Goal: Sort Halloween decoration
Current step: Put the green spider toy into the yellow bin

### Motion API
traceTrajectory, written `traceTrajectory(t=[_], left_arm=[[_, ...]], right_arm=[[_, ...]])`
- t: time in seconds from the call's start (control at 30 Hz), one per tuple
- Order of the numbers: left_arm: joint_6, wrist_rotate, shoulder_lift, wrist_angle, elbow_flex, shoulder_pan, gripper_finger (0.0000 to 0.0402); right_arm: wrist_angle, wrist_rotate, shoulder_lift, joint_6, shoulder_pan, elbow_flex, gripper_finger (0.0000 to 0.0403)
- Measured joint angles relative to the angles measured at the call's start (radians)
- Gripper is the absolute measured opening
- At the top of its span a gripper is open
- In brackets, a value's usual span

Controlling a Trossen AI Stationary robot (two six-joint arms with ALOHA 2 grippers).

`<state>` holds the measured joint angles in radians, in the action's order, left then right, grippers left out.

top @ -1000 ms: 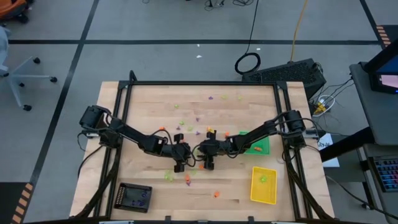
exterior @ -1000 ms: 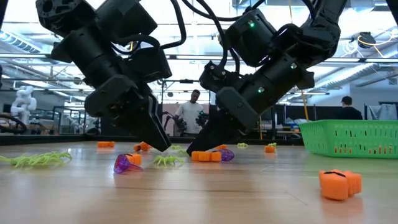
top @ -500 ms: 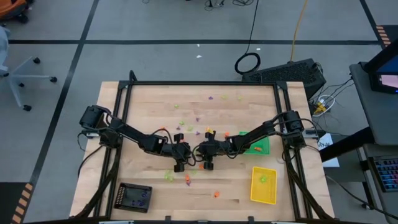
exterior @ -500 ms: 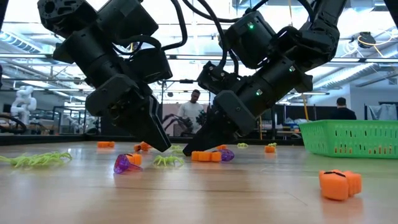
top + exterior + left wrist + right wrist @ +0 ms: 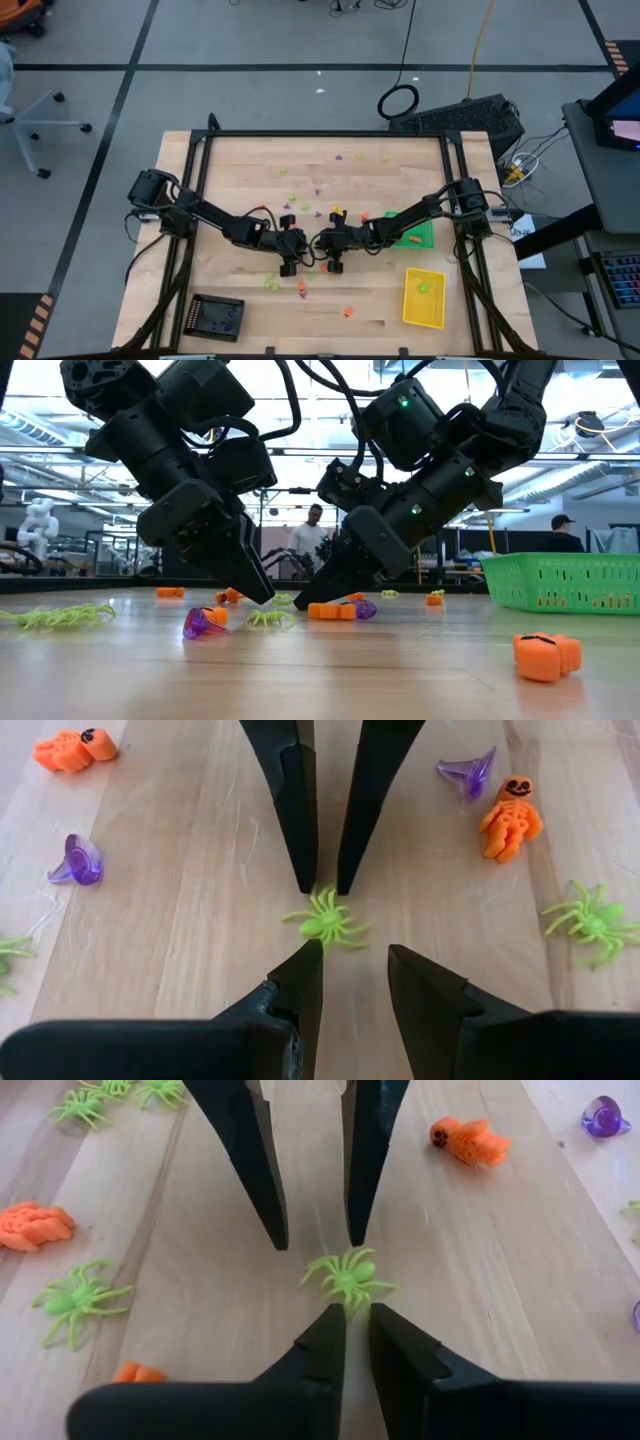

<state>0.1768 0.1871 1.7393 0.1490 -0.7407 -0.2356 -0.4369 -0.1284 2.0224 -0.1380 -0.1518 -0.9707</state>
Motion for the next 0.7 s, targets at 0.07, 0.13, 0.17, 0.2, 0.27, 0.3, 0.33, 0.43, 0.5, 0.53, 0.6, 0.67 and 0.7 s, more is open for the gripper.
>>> traceTrajectory(t=[0.07,0.13,0.17,0.2,0.27,0.3,0.33,0.43,0.5,0.53,0.6,0.67,0.7], left_arm=[[0.0,0.0,0.0,0.0,0.0,0.0,0.0116],[0.0,0.0,0.0,0.0,0.0,0.0,0.0116],[0.0,0.0,0.0,0.0,0.0,0.0,0.0116],[0.0,0.0,0.0,0.0,0.0,0.0,0.0116],[0.0,0.0,0.0,0.0,0.0,0.0,0.0116],[0.0,0.0,0.0,0.0,0.0,0.0,0.0116],[0.0,0.0,0.0,0.0,0.0,0.0,0.0116],[0.0,0.0,0.0,0.0,0.0,0.0,0.0116],[0.0,0.0,0.0,0.0,0.0,0.0,0.0116],[0.0,0.0,0.0,0.0,0.0,0.0,0.0116],[0.0,0.0,0.0,0.0,0.0,0.0,0.0116],[0.0,0.0,0.0,0.0,0.0,0.0,0.0116],[0.0,0.0,0.0,0.0,0.0,0.0,0.0116]], right_arm=[[-0.002,0.0,0.0,0.001,0.0,0.0,0.0025],[-0.003,0.0,0.0,0.001,0.0,0.0,0.0017],[-0.003,0.0,0.0,0.001,0.0,0.0,0.0014],[-0.004,0.0,0.0,0.001,0.0,0.0,0.001],[-0.004,0.0,0.0,0.002,0.0,0.0,0.0004],[-0.005,0.0,0.0,0.002,0.0,0.0,0.0002],[-0.005,0.0,0.0,0.002,0.0,0.0,0.0001],[-0.005,0.0,0.0,0.002,0.0,0.0,0.0001],[-0.005,0.0,0.0,0.007,0.0,0.0,0.0],[-0.005,0.0,0.0,0.01,0.0,0.0,0.0],[-0.005,0.0,0.0,0.016,0.0,0.0,0.0],[-0.006,0.0,0.0,0.02,0.0,0.0,0.0],[-0.006,0.0,0.0,0.02,0.0,0.0,0.0]])
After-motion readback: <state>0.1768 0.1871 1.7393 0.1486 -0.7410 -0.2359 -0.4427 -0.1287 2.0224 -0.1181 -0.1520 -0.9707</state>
